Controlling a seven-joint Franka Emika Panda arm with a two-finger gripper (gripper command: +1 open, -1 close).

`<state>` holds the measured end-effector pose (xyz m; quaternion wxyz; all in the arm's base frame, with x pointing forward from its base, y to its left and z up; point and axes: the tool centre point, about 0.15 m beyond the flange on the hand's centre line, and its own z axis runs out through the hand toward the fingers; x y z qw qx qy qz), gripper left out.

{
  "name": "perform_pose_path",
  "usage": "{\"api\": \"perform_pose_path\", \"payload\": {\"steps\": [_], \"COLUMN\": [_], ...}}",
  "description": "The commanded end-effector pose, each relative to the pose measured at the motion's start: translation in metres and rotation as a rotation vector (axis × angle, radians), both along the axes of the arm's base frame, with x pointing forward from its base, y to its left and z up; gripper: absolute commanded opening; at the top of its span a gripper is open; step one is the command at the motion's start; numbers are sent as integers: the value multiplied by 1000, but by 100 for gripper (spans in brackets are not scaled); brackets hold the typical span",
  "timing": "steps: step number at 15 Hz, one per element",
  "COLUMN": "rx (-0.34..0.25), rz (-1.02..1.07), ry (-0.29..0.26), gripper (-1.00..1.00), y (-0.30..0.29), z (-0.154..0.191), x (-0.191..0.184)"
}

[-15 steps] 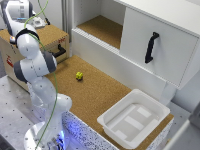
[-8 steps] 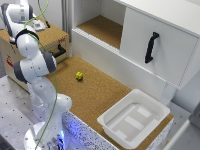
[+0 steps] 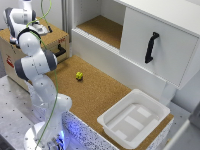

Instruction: Move the green light switch to turn off the green light

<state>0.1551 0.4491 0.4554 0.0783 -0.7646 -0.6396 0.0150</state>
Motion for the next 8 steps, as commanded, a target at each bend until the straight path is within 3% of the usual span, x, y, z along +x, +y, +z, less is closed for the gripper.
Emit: {"api": "perform_pose_path", "payload": {"steps": [1, 2, 3, 5, 8], "rx": [31, 19, 20, 21, 13], "rz": [42, 52, 41, 35, -18], "ry": [-47, -81, -107, -136, -121], "gripper": [-100, -100, 100, 100, 100], "y": [1, -2, -4, -5, -4], "z": [32, 53, 65, 73, 63], "x": [-27, -36, -40, -40, -26]}}
